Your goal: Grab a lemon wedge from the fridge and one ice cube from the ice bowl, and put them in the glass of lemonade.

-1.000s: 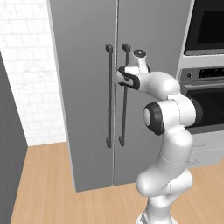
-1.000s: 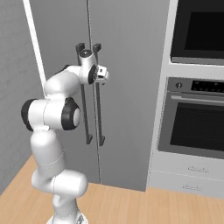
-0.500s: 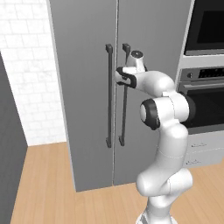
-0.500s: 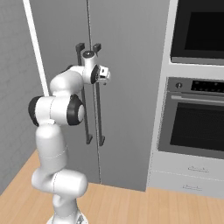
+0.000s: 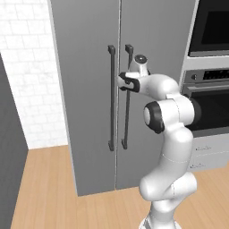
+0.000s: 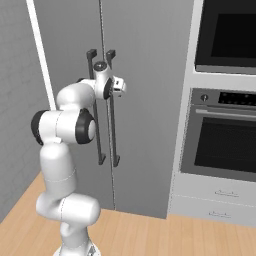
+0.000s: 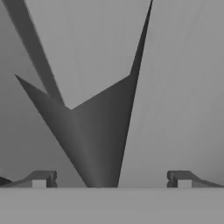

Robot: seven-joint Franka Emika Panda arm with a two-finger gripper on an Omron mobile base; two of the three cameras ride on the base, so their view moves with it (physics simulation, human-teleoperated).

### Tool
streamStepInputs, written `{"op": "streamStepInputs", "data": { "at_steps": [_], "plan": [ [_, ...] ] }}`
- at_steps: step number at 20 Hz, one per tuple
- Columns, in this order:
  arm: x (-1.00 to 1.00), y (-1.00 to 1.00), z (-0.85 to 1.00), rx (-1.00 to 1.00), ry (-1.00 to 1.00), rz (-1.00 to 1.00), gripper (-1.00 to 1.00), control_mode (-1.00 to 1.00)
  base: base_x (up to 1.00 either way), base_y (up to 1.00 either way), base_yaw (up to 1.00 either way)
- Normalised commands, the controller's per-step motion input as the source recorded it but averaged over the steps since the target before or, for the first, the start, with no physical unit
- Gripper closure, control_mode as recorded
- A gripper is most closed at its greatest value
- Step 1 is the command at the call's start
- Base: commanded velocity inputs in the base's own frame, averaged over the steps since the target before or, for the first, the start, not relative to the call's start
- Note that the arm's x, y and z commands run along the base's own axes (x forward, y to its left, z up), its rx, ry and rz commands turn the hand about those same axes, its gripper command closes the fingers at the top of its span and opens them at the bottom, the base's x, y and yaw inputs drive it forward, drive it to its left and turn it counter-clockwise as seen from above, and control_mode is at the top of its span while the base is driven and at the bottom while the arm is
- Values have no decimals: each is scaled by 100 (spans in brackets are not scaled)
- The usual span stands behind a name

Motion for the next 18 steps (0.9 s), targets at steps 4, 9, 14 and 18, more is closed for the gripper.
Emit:
{"op": "streamStepInputs", "data": {
  "at_steps": [4, 9, 14, 18],
  "plan": [
    [26, 7, -31, 0, -9, 0, -100, -100, 0, 0, 0],
    [25, 1, -9, 0, -1, 0, -100, -100, 0, 0, 0],
    [28, 0, -6, 0, 0, 0, 100, -100, 0, 0, 0],
    [29, 0, -4, 0, 0, 0, 100, -100, 0, 0, 0]
  ]
}}
